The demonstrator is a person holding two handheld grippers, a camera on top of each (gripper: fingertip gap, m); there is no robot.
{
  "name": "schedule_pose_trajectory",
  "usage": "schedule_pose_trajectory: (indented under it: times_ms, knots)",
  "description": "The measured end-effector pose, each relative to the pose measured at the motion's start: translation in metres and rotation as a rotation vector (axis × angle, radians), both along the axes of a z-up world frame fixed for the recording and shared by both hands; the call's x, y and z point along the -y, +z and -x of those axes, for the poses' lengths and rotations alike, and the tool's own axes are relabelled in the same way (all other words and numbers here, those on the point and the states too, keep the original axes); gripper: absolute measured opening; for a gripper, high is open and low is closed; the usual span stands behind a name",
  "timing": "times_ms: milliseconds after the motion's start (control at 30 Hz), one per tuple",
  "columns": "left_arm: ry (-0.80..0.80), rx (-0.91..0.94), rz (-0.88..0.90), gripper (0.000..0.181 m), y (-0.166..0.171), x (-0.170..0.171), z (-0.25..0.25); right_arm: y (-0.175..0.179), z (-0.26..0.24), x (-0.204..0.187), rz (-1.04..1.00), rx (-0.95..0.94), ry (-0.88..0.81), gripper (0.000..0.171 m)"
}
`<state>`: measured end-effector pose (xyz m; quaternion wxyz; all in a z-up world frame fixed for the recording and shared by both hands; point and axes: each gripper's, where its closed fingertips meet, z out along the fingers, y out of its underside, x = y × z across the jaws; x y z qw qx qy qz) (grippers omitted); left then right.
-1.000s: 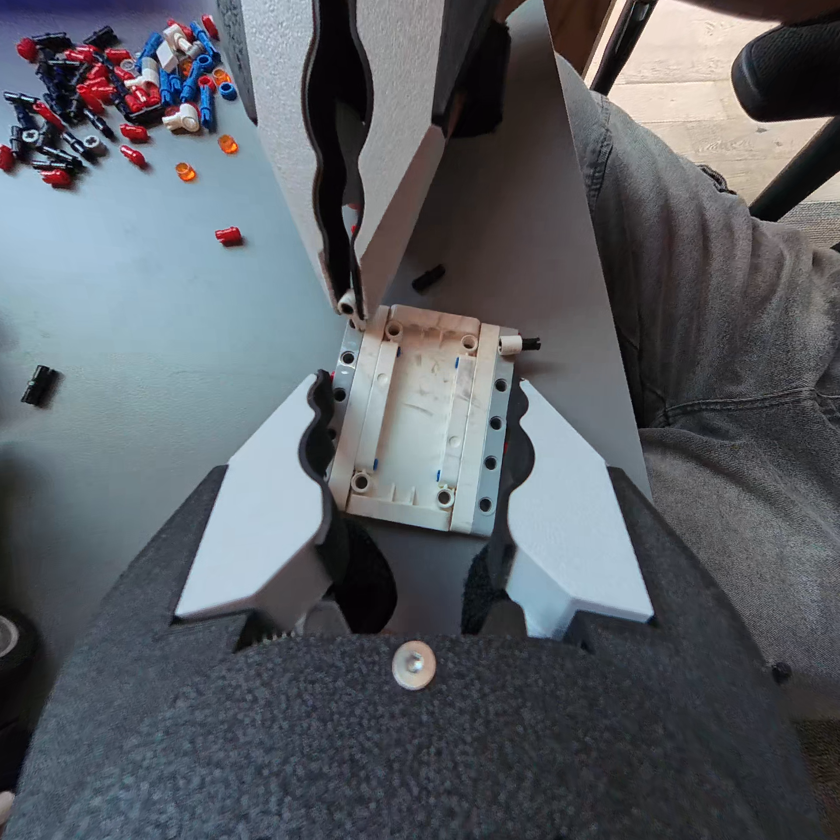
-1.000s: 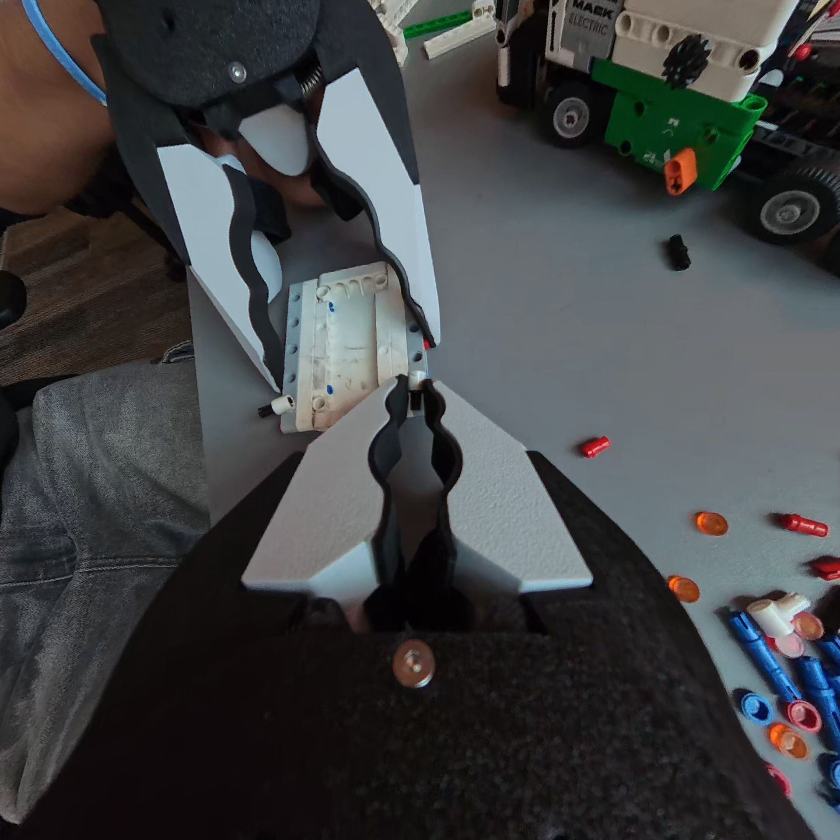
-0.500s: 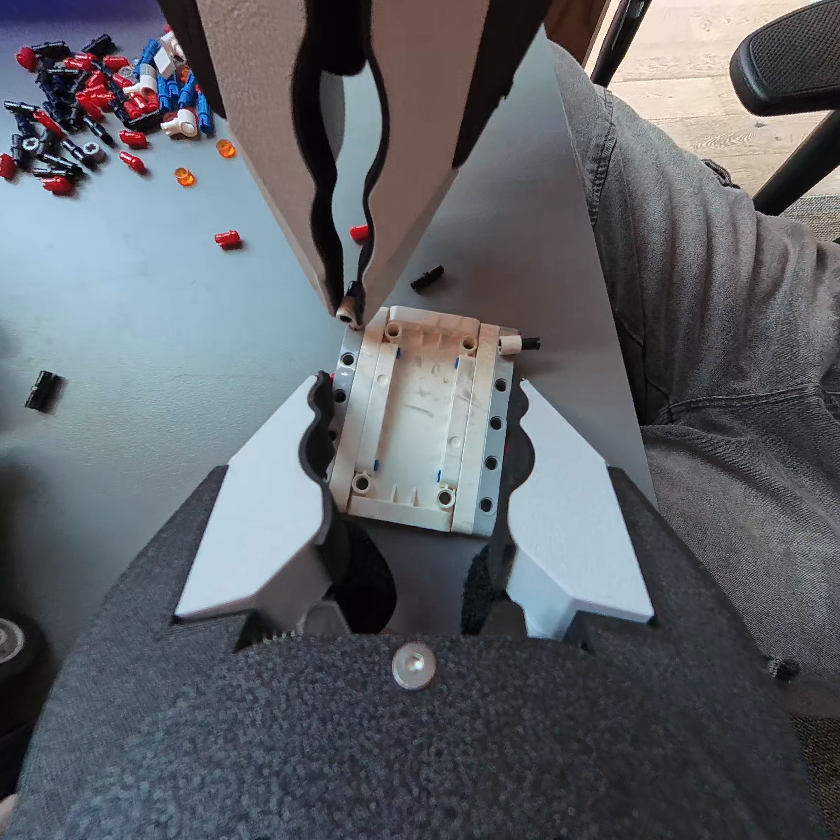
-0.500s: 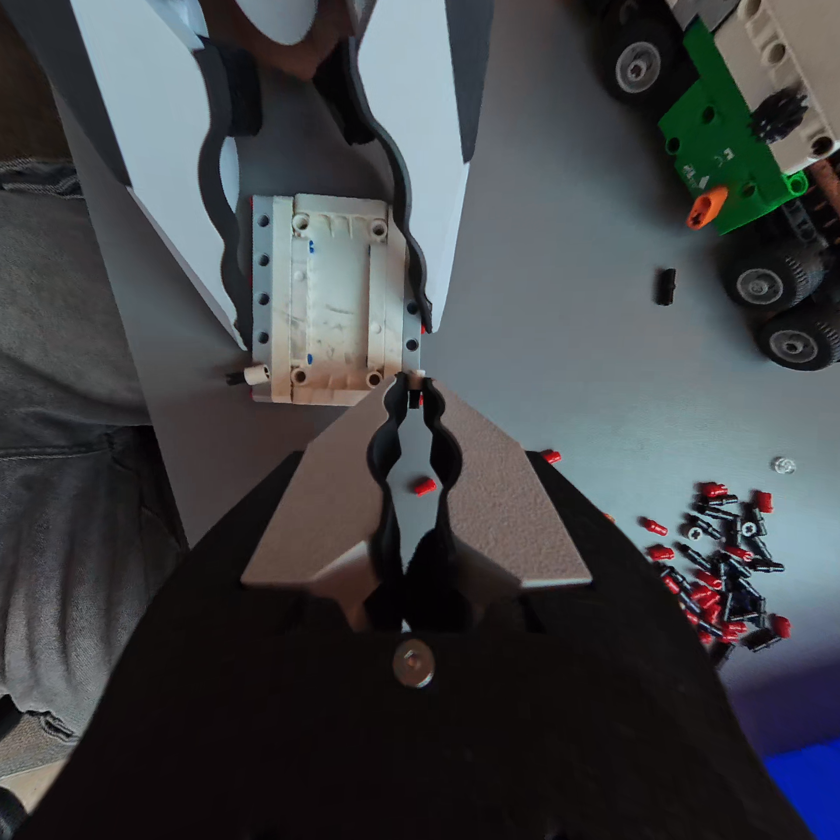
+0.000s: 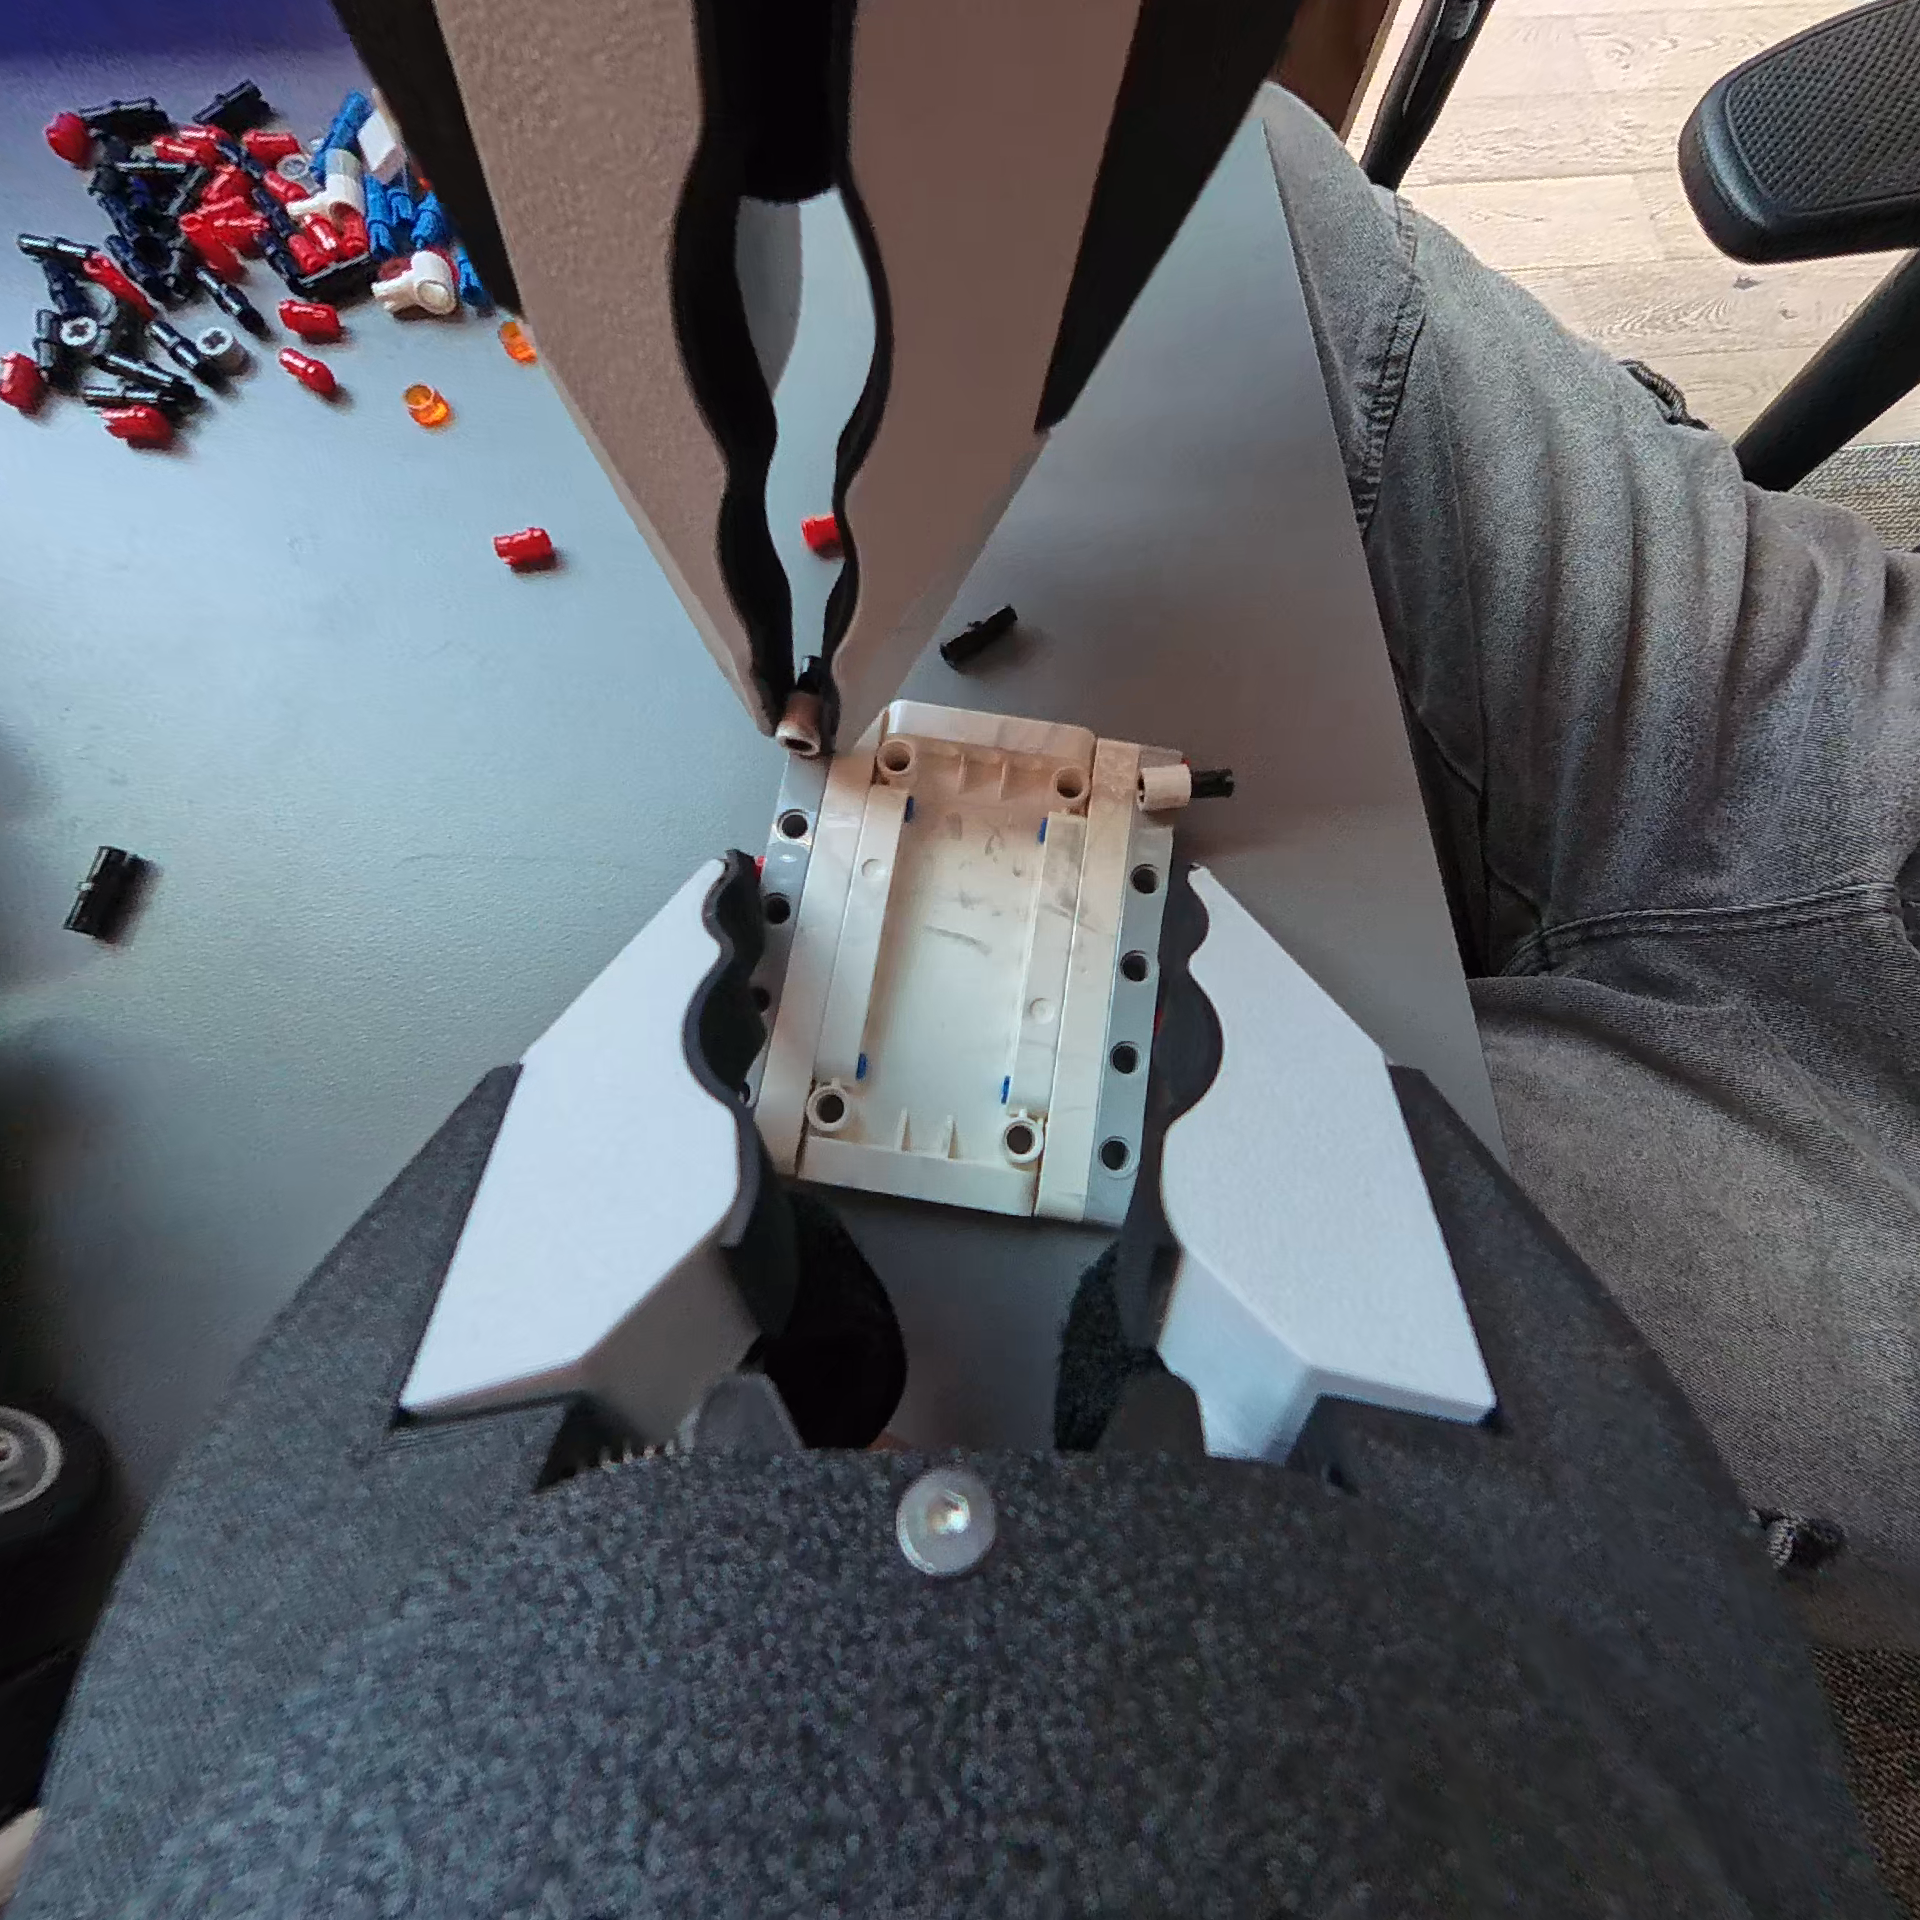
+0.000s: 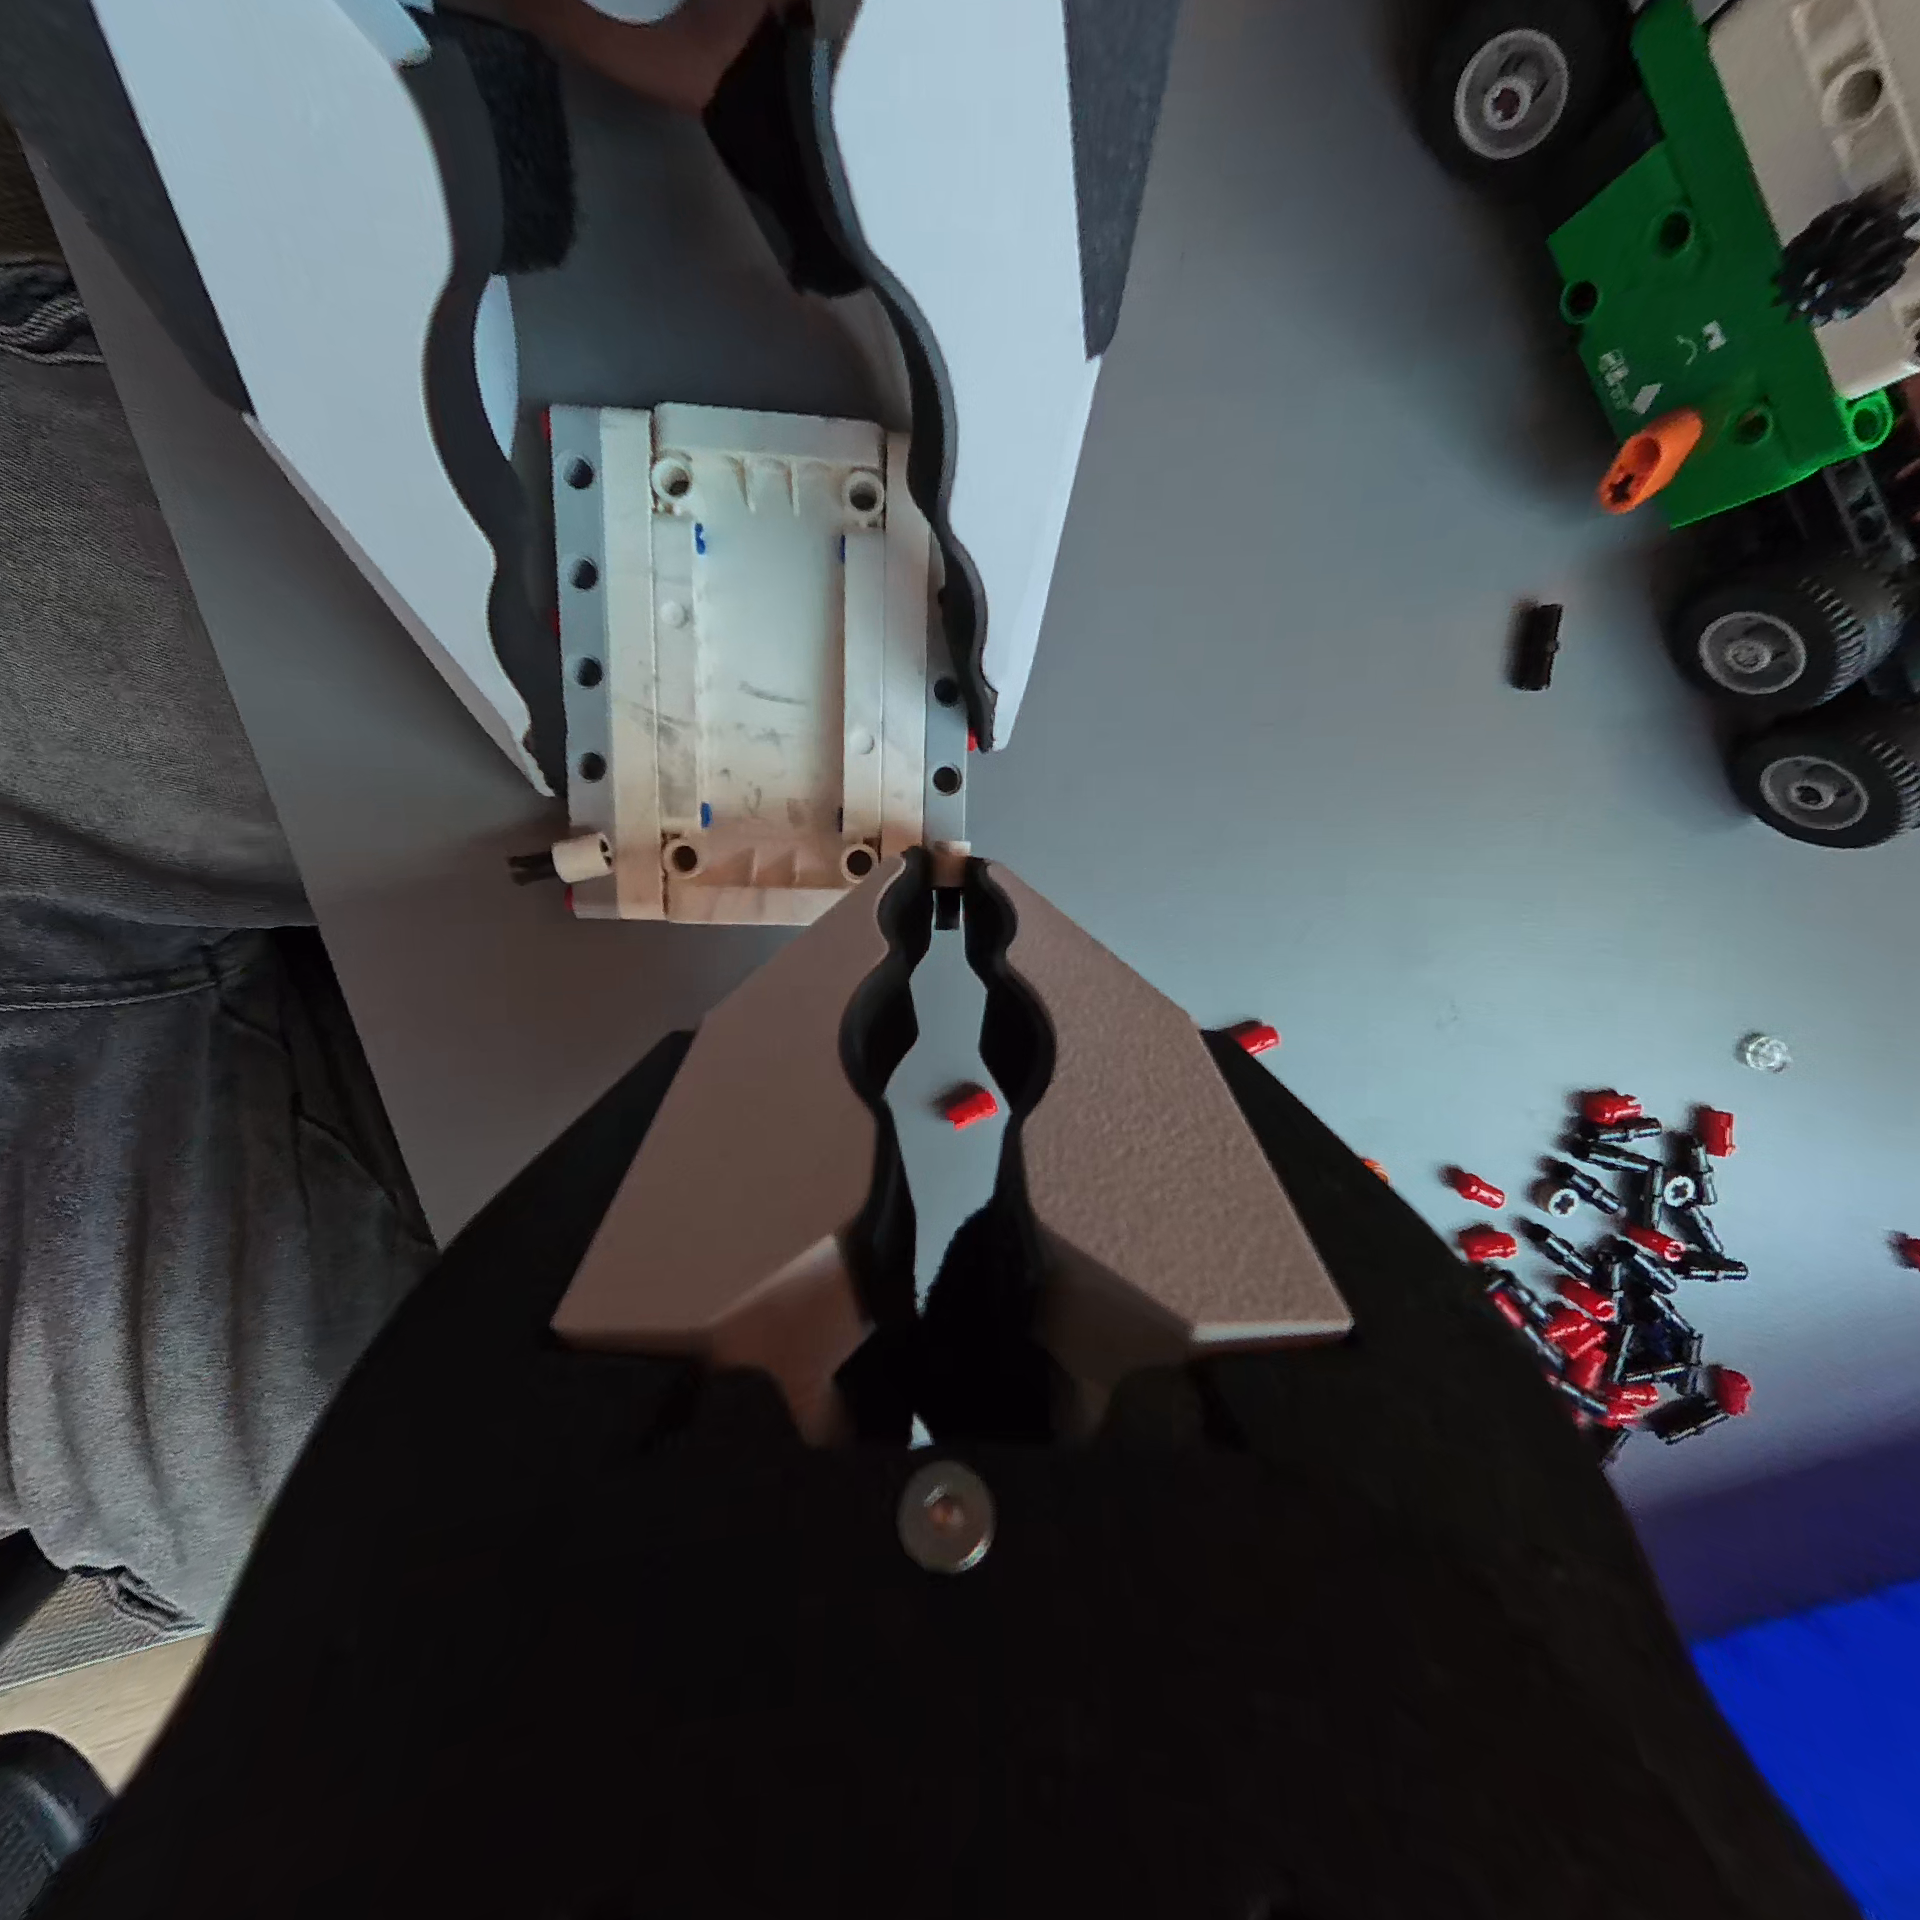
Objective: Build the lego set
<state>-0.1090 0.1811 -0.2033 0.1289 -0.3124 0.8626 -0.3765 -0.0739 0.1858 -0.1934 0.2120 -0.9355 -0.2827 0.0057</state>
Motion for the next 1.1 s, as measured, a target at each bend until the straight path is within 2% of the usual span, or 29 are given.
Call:
schedule_pose_trajectory:
  times_ms: [233, 367, 500, 567, 733, 800, 933, 1100]
  knots:
    - [-0.003, -0.003, 0.003, 0.076, 0.0, 0.001, 0.0, 0.003, 0.005, 0.001, 0.0, -0.174, -0.05, 0.012]
    - [-0.001, -0.003, 0.003, 0.076, 0.0, 0.001, 0.0, 0.023, 0.011, -0.005, -0.143, -0.294, -0.053, 0.02]
    - [0.0, -0.003, 0.004, 0.076, 0.0, 0.001, 0.0, 0.005, 0.005, -0.005, -0.166, -0.306, -0.078, 0.018]
    - [0.0, -0.003, 0.004, 0.076, 0.0, 0.001, 0.0, 0.0, 0.006, -0.005, -0.176, -0.309, -0.069, 0.007]
    - [0.001, -0.004, 0.005, 0.076, 0.0, 0.001, 0.0, 0.001, 0.006, -0.006, -0.222, -0.331, -0.064, 0.007]
    - [0.001, -0.004, 0.005, 0.075, 0.0, 0.001, 0.0, 0.004, 0.006, -0.007, -0.23, -0.363, -0.075, 0.015]
    - [0.002, -0.004, 0.005, 0.076, 0.0, 0.001, 0.0, 0.011, 0.006, -0.008, -0.288, -0.413, -0.077, 0.003]
    - [0.002, -0.005, 0.006, 0.076, 0.0, 0.001, 0.0, 0.011, 0.004, -0.009, -0.339, -0.418, -0.072, 0.0]
